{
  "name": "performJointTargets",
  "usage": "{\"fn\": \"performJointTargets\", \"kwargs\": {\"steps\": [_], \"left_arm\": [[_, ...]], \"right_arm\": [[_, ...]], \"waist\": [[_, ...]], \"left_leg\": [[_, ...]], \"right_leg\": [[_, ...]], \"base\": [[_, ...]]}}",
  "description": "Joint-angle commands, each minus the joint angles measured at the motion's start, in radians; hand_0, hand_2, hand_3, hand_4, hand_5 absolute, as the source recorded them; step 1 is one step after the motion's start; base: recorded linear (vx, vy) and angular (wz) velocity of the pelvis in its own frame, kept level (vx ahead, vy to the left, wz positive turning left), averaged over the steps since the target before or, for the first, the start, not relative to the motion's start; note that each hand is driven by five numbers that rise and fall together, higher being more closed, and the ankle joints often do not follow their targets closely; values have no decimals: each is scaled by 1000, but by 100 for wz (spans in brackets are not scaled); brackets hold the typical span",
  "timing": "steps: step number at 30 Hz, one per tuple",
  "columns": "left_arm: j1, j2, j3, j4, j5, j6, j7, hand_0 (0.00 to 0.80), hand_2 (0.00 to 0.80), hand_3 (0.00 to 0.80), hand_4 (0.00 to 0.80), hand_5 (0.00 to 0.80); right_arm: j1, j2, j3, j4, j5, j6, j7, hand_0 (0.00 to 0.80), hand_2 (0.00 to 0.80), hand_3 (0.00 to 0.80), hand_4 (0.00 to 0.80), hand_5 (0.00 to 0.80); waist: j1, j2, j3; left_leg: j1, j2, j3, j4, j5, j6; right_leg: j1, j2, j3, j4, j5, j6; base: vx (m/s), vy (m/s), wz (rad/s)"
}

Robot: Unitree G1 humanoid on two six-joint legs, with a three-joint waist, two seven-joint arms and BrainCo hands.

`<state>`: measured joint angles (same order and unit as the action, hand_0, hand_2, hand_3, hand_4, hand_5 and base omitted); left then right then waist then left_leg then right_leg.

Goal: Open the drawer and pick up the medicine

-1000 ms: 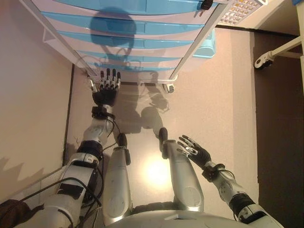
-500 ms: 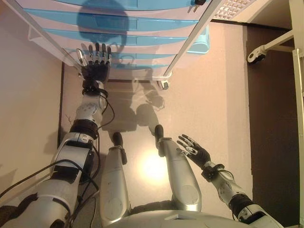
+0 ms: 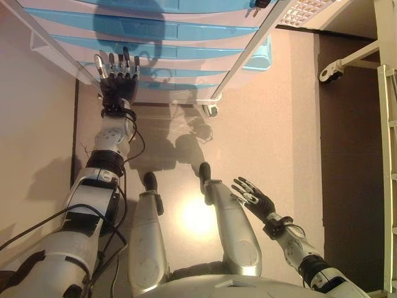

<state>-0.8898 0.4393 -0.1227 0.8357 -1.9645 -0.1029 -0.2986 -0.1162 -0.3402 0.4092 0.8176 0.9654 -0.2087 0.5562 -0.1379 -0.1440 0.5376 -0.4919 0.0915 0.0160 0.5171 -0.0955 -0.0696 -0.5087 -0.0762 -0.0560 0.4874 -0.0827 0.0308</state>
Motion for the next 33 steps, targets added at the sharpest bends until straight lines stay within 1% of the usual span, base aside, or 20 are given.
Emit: {"fn": "performJointTargets", "kwargs": {"steps": [1, 5, 10, 11, 17, 23, 29, 30, 31, 32, 33], "left_arm": [[-167, 60, -6, -107, -8, -38, -19, 0, 0, 0, 0, 0], [-176, 64, -23, -132, -8, -51, -34, 0, 0, 0, 0, 0], [-182, 69, -28, -151, -8, -38, -48, 0, 0, 0, 0, 0], [-182, 73, -30, -151, -8, -36, -65, 0, 0, 0, 0, 0], [-177, 66, -43, -175, 22, -31, -80, 0, 0, 0, 0, 0], [-158, 56, -49, -163, 71, 1, -78, 0, 0, 0, 0, 0], [-148, 55, -43, -130, 61, 15, -165, 0, 0, 0, 0, 0], [-150, 55, -44, -128, 63, 12, -173, 223, 223, 223, 223, 223], [-150, 58, -45, -130, 68, 4, -187, 687, 687, 687, 687, 687], [-149, 58, -44, -133, 76, 2, -188, 800, 800, 800, 800, 800], [-146, 57, -43, -136, 86, 0, -193, 800, 800, 800, 800, 800]], "right_arm": [[117, -7, 96, -8, -2, 25, 45, 0, 0, 0, 0, 0], [114, -7, 96, -6, 1, 27, 46, 0, 0, 0, 0, 0], [111, -8, 99, 4, 11, 24, 58, 0, 0, 0, 0, 0], [110, -8, 101, 8, 14, 22, 60, 0, 0, 0, 0, 0], [107, -8, 107, 11, 25, 18, 62, 0, 0, 0, 0, 0], [98, -8, 103, 12, 20, 24, 62, 0, 0, 0, 0, 0], [93, -8, 101, 23, 19, 25, 68, 0, 0, 0, 0, 0], [92, -9, 103, 25, 22, 24, 70, 0, 0, 0, 0, 0], [92, -9, 103, 23, 21, 26, 68, 0, 0, 0, 0, 0], [94, -8, 103, 21, 20, 26, 68, 0, 0, 0, 0, 0], [97, -6, 102, 19, 19, 25, 66, 0, 0, 0, 0, 0]], "waist": [[1, 9, -18], [4, 11, -18], [9, 9, -18], [9, 5, -18], [14, 4, -18], [16, 6, -18], [17, 6, -18], [18, 5, -18], [19, 4, -18], [19, 4, -18], [19, 4, -18]], "left_leg": [[-2, -20, 60, -24, -15, 27], [4, -23, 59, -35, -13, 27], [10, -25, 57, -46, -9, 26], [-4, -25, 66, -52, 21, 31], [-1, -28, 62, -60, 23, 30], [4, -30, 60, -73, 32, 28], [14, -26, 61, -77, 35, 24], [14, -26, 61, -76, 35, 24], [15, -26, 61, -77, 37, 23], [17, -27, 60, -79, 38, 22], [19, -27, 59, -81, 38, 22]], "right_leg": [[31, 23, -7, -80, 53, 19], [40, 24, -9, -92, 56, 19], [52, 26, -13, -107, 59, 19], [41, 22, -19, -116, 84, 12], [49, 24, -22, -126, 85, 13], [55, 23, -24, -133, 87, 14], [65, 24, -27, -135, 86, 14], [65, 23, -28, -136, 87, 15], [69, 24, -30, -140, 89, 15], [72, 24, -30, -144, 91, 15], [74, 24, -29, -146, 92, 15]], "base": [[7, -12, 3], [4, -7, 2], [-16, -7, 0], [-84, -32, 1], [-12, -14, 1], [-2, -1, 1], [0, 0, 0], [0, 0, 0], [0, 0, 0], [0, 0, 0], [0, 0, 0]]}}
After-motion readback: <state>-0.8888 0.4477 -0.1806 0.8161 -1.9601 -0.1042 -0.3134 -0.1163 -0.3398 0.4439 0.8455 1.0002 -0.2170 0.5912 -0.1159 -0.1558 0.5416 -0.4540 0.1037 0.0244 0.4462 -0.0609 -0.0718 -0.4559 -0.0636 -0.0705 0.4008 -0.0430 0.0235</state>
